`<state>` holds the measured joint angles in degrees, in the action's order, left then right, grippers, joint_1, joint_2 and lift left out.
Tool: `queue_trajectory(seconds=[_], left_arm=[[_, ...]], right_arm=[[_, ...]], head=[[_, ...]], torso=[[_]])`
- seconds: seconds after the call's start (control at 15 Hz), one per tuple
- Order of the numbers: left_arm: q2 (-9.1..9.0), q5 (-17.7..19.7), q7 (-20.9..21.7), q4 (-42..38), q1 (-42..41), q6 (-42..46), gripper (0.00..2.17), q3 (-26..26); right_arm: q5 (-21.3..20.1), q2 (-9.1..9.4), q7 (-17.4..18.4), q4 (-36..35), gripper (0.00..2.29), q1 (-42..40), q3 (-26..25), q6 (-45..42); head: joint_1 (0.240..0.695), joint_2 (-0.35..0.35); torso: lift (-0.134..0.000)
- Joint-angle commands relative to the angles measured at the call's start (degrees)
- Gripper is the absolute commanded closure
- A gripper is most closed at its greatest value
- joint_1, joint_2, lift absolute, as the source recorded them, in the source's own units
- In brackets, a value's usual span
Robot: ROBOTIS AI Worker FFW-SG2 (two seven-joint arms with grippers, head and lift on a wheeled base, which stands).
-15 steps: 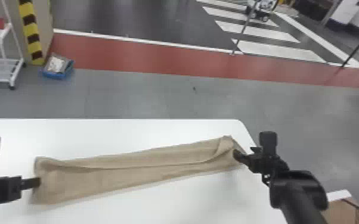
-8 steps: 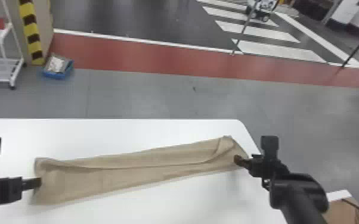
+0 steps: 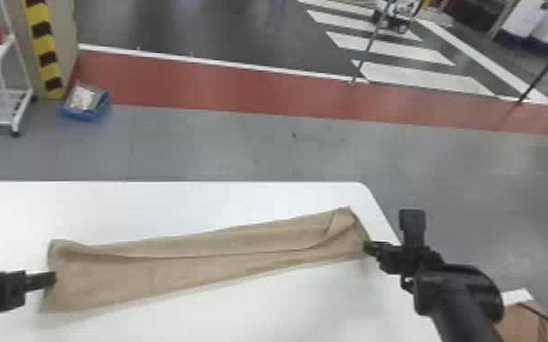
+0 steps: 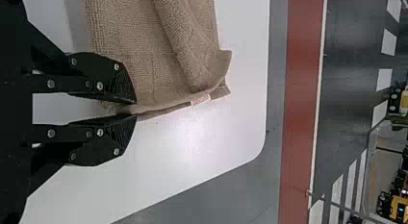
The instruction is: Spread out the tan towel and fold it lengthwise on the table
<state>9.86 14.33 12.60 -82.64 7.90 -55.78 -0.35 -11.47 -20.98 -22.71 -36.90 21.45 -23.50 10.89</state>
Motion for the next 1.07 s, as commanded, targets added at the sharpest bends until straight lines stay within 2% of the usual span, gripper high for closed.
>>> queue_trajectory(seconds=[0.0,0.47,0.8,0.93,1.0], left_arm=[[0.25,0.26,0.24,-1.03,-0.43,-1.49,1.56,1.14],[0.78,0.53,0.94,-5.25,-2.01,-5.71,1.56,3.78],[1.75,0.44,1.11,-6.30,-3.24,-6.94,1.56,4.57],[1.57,0.35,1.03,-5.87,-3.33,-5.53,1.56,4.39],[1.31,0.35,1.03,-5.78,-3.50,-4.65,1.56,4.31]], right_arm=[[1.54,-0.03,-1.90,-2.04,1.51,-1.32,-1.55,0.85],[5.93,0.59,-8.66,-12.85,1.51,-6.77,-9.46,7.53],[5.84,0.59,-8.66,-13.91,1.51,-8.53,-9.28,7.53],[5.40,1.38,-8.40,-13.91,1.51,-8.62,-8.05,7.18],[5.23,1.91,-7.96,-14.08,1.42,-8.62,-7.17,7.18]], head=[[0.695,-0.340],[0.695,-0.347],[0.695,-0.350],[0.695,-0.350],[0.695,-0.348]], torso=[[0.000],[0.000],[0.000],[0.000],[0.000]])
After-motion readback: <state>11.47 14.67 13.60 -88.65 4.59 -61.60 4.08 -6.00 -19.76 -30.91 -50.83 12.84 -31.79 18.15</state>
